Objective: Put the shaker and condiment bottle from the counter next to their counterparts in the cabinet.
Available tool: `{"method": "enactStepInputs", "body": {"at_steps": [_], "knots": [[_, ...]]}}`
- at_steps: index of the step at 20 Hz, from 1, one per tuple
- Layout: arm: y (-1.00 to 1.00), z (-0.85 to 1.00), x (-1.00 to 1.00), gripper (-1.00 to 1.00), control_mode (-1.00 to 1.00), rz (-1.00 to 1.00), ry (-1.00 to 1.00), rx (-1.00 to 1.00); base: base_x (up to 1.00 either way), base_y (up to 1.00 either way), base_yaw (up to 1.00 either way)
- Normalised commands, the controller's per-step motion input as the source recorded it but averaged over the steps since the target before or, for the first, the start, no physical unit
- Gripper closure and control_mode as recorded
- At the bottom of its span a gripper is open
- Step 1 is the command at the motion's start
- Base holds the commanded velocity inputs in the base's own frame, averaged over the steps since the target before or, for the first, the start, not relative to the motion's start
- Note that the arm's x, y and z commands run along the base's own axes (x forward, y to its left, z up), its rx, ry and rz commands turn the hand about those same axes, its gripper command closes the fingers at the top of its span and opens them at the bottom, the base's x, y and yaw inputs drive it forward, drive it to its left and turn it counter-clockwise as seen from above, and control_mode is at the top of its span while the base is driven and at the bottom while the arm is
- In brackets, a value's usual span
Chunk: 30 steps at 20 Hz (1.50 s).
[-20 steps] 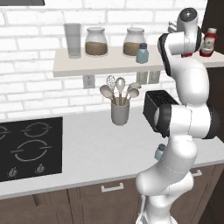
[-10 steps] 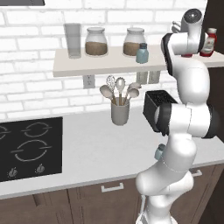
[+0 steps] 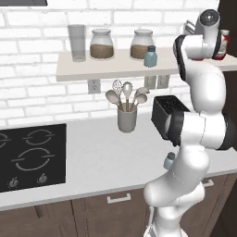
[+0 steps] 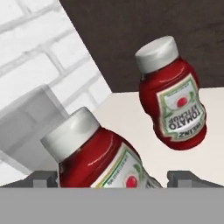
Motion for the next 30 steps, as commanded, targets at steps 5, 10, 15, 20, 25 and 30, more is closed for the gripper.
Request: {"method": "enactStepInputs", "body": {"at_steps": [5, 10, 15, 20, 25, 30], "knots": [[0.02, 0.00, -0.47, -1.00, -1.00, 0.00, -0.23, -0.09, 0.00, 0.00, 0.00], [0.06, 0.00, -0.19, -1.00, -1.00, 0.00, -0.09, -0.07, 0.00, 0.00, 0.00], [0.10, 0.00, 0.00, -1.00, -1.00, 0.01, 0.00, -0.07, 0.00, 0.00, 0.00], [0.15, 0.00, 0.00, -1.00, -1.00, 0.00, -0.04, -0.13, 0.00, 0.00, 0.00], [0.14, 0.07, -0.05, -1.00, -1.00, 0.00, -0.15, -0.21, 0.00, 0.00, 0.00], [0.18, 0.18, -0.43, -1.00, -1.00, 0.00, -0.21, -0.21, 0.00, 0.00, 0.00]]}}
